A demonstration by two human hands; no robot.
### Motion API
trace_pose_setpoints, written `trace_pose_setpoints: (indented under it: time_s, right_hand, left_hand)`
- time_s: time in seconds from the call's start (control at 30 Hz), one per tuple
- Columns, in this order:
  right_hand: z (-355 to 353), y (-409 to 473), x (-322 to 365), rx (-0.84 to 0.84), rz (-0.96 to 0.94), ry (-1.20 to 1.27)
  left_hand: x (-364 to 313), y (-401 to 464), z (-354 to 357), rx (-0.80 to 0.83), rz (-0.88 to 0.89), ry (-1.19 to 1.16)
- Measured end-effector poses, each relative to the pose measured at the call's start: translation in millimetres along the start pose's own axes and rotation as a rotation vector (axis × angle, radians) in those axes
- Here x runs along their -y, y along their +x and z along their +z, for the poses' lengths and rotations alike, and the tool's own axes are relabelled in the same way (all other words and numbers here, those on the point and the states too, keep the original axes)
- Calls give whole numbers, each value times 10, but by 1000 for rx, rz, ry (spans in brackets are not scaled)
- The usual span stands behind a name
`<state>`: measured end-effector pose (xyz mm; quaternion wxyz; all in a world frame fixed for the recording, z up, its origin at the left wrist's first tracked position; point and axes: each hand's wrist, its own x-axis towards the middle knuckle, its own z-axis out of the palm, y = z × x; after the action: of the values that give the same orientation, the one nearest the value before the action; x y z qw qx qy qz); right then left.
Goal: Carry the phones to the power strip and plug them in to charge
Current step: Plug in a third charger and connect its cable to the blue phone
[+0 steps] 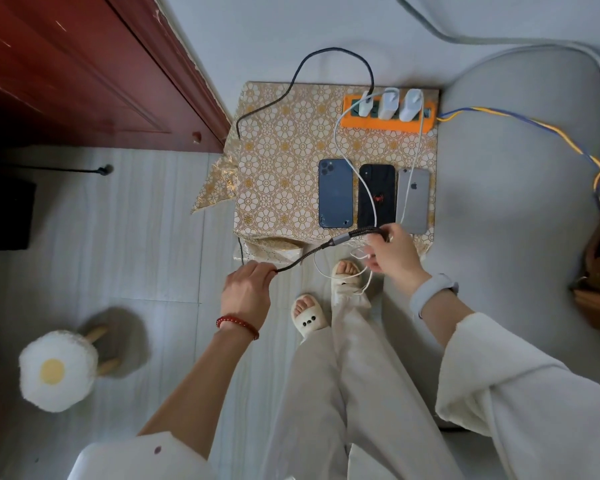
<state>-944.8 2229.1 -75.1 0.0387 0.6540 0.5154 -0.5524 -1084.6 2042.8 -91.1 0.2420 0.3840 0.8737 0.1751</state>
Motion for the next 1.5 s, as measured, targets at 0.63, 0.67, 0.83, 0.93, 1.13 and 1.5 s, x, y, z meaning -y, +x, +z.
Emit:
trace_pose_setpoints:
  time_s: [0.63,0.67,0.83,0.93,1.13,1.5]
  right_hand:
    - [54,-171,197,272,-121,493]
    - [85,-205,191,284,-141,455]
    - [207,-310,179,304,-167,394]
    - [211,-313,173,308,-188,370]
    - [251,-281,58,316,-251,296]
    - [297,12,-701,152,-3,-62]
  left_hand:
    - [-47,278,12,262,-310,-250]
    - [-157,333,-34,235,-302,-371]
    - [-617,556,-233,251,-279,-832]
    - [-742,612,-224,257,-254,-896]
    - [-765,569,-100,189,-294,-923]
    - [-89,420,523,436,-853,-401]
